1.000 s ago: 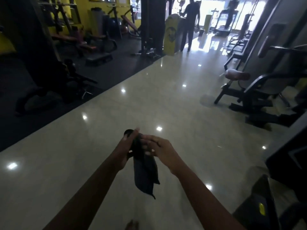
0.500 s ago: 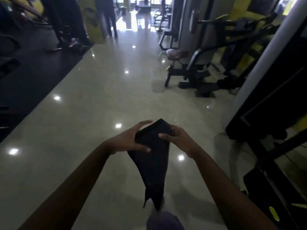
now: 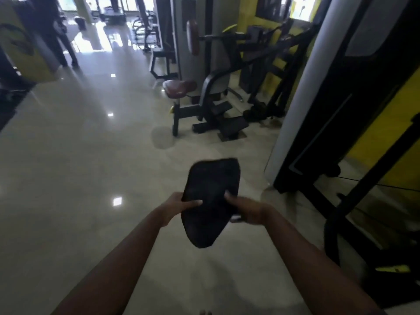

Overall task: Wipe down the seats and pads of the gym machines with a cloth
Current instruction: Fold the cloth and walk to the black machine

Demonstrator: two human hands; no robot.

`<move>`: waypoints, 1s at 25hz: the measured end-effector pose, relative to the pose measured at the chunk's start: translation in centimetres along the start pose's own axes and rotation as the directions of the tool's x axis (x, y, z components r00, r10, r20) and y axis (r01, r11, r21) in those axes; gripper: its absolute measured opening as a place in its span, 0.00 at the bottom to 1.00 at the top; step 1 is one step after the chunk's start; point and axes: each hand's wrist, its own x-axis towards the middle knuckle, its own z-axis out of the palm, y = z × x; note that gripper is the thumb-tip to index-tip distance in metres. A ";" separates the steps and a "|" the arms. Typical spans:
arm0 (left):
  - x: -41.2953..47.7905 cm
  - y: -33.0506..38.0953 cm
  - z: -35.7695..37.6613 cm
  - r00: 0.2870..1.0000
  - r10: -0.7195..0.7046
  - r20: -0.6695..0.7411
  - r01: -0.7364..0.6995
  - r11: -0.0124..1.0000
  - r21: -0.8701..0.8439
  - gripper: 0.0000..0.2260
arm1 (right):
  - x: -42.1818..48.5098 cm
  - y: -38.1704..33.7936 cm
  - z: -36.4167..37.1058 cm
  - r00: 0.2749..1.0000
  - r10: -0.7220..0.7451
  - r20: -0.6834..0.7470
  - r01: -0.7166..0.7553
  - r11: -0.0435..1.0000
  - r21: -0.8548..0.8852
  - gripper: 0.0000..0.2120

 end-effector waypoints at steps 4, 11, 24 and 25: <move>8.4 3.6 -2.9 0.997 -0.064 0.035 0.068 0.990 -0.127 0.14 | 4.8 -0.7 -2.6 0.955 -0.074 -0.288 0.120 0.982 0.145 0.11; 24.7 9.6 -2.1 0.973 -0.186 0.136 0.150 0.960 0.237 0.45 | 11.1 -3.8 -11.2 0.794 0.059 -0.605 0.095 0.971 0.219 0.10; 38.6 24.2 22.2 0.637 0.186 0.748 -0.568 0.770 0.292 0.09 | 2.8 -3.7 -28.3 -0.025 0.390 -0.920 0.382 0.854 0.352 0.17; 39.0 25.1 24.8 0.656 0.146 0.741 -0.431 0.878 0.209 0.08 | 2.1 -3.2 -29.1 -0.148 0.327 -0.933 0.361 0.896 0.257 0.16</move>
